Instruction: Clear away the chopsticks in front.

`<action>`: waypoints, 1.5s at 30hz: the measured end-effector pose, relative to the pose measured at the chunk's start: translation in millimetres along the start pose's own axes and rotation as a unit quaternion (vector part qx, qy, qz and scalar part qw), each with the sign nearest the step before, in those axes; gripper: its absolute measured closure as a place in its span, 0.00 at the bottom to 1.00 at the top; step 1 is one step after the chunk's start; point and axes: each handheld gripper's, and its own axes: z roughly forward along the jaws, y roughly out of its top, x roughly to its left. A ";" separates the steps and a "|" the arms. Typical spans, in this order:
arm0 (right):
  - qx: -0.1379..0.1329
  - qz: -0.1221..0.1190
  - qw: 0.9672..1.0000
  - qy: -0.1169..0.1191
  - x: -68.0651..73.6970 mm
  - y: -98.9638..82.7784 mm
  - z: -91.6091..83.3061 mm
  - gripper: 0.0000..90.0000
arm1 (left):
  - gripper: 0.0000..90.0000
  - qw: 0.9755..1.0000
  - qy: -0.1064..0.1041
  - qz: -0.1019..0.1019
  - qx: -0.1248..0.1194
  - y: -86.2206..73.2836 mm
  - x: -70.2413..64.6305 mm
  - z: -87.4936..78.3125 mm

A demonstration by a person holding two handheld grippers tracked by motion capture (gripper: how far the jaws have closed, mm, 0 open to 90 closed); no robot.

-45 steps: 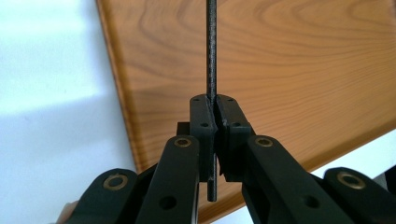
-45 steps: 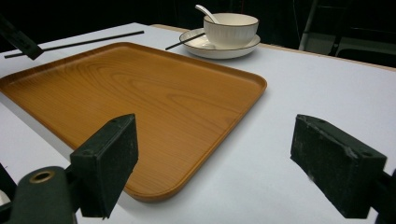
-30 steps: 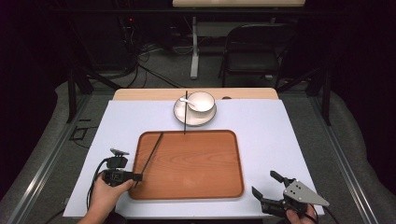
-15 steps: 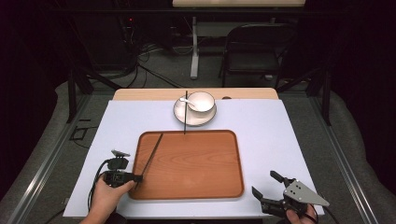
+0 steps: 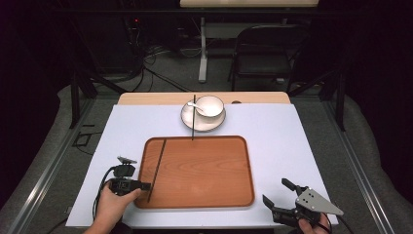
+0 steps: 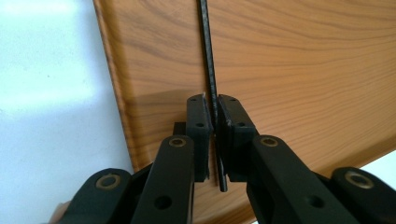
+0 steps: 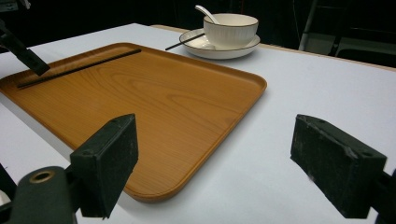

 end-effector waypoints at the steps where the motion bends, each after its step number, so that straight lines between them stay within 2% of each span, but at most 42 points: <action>1: 0.000 0.000 1.000 0.000 0.0 0.0 0.0 0.16 | 0.91 1.000 -0.001 0.002 0.000 0.5 -0.1 -0.9; 4: 0.000 0.000 1.000 0.000 0.1 0.0 0.0 0.16 | 0.85 1.000 -0.003 0.010 -0.015 2.3 -1.2 -3.8; 7: 0.000 0.000 1.000 0.000 0.0 0.0 0.1 0.16 | 0.75 0.999 -0.016 0.024 -0.037 4.8 -3.7 -7.0; 10: 0.001 0.001 1.000 0.000 0.1 0.1 0.2 0.16 | 0.71 0.997 -0.030 0.037 -0.053 8.8 -7.1 -8.5; 15: 0.002 0.001 1.000 0.001 0.0 0.1 0.4 0.16 | 0.64 0.996 -0.029 0.047 -0.072 20.2 -14.4 -8.4; 19: 0.002 0.002 1.000 0.000 -0.2 0.1 0.4 0.16 | 0.60 0.992 -0.020 0.074 -0.099 32.5 -20.0 -7.2; 21: 0.002 0.002 1.000 0.001 -0.2 0.1 0.4 0.16 | 0.57 0.989 -0.023 0.087 -0.115 39.0 -22.5 -6.0; 24: 0.001 0.002 1.000 0.000 -0.3 0.0 0.3 0.16 | 0.55 0.986 -0.016 0.101 -0.132 48.5 -27.4 -3.3; 29: 0.001 0.001 1.000 0.000 -0.3 0.0 0.1 0.16 | 0.53 0.983 -0.005 0.114 -0.141 63.9 -34.8 0.7; 32: 0.000 0.001 1.000 0.000 -0.4 -0.1 0.0 0.16 | 0.52 0.983 0.000 0.118 -0.139 73.4 -38.2 3.0; 36: 0.001 0.001 1.000 0.000 -0.1 0.0 0.2 0.16 | 0.51 0.982 0.008 0.122 -0.145 86.8 -42.4 6.1; 39: 0.000 0.000 1.000 0.000 -0.1 0.0 0.0 0.16 | 0.50 0.982 0.006 0.121 -0.147 95.5 -46.0 9.3; 45: 0.001 0.001 1.000 0.001 -0.3 -0.1 0.1 0.16 | 0.50 0.981 0.022 0.125 -0.149 114.0 -54.6 17.9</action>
